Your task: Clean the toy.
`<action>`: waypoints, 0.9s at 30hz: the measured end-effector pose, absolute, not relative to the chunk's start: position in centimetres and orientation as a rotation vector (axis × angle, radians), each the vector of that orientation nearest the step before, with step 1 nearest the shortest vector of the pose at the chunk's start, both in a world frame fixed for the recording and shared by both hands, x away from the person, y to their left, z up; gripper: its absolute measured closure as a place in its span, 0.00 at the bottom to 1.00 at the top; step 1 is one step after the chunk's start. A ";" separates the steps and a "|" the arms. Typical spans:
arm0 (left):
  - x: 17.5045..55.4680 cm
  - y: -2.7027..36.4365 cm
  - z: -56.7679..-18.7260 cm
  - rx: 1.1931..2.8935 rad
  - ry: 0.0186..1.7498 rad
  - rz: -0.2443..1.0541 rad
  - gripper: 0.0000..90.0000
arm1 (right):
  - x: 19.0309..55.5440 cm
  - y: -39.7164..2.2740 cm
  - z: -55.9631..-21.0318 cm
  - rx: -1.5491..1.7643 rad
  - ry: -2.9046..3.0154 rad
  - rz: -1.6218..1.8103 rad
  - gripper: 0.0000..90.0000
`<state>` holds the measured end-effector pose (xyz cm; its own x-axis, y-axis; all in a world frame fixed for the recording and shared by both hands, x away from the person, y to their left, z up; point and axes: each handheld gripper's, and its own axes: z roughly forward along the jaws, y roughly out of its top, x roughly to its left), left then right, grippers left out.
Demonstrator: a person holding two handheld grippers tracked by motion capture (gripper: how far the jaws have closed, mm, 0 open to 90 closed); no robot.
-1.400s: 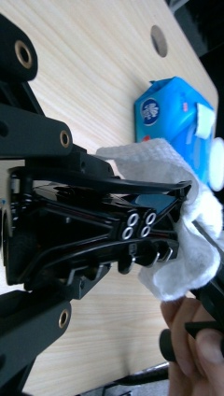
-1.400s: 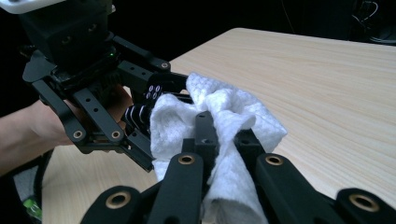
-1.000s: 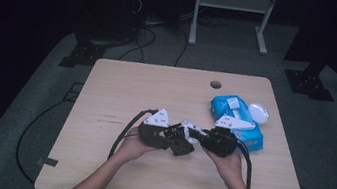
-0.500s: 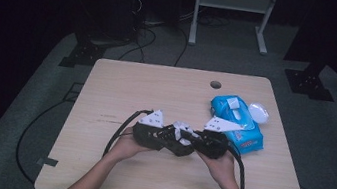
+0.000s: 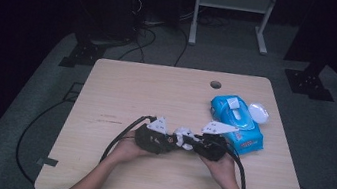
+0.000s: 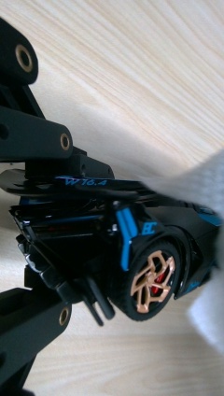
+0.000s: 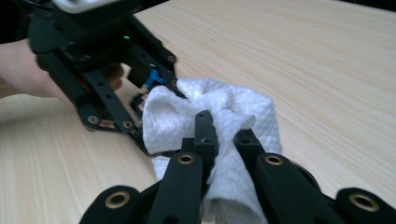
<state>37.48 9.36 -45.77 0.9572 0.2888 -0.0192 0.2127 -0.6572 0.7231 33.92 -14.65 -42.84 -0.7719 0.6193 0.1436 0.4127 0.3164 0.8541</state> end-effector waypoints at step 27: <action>37.7 9.0 -45.2 2.288 0.350 0.168 0.60 | 33.8 -12.2 -43.5 0.889 2.385 1.423 0.93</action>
<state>37.68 8.99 -45.18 0.9529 0.3033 0.0098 0.1971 -0.6432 0.7399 33.78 -12.21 -43.45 -0.7910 0.6017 0.1111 0.3834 0.3460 0.8563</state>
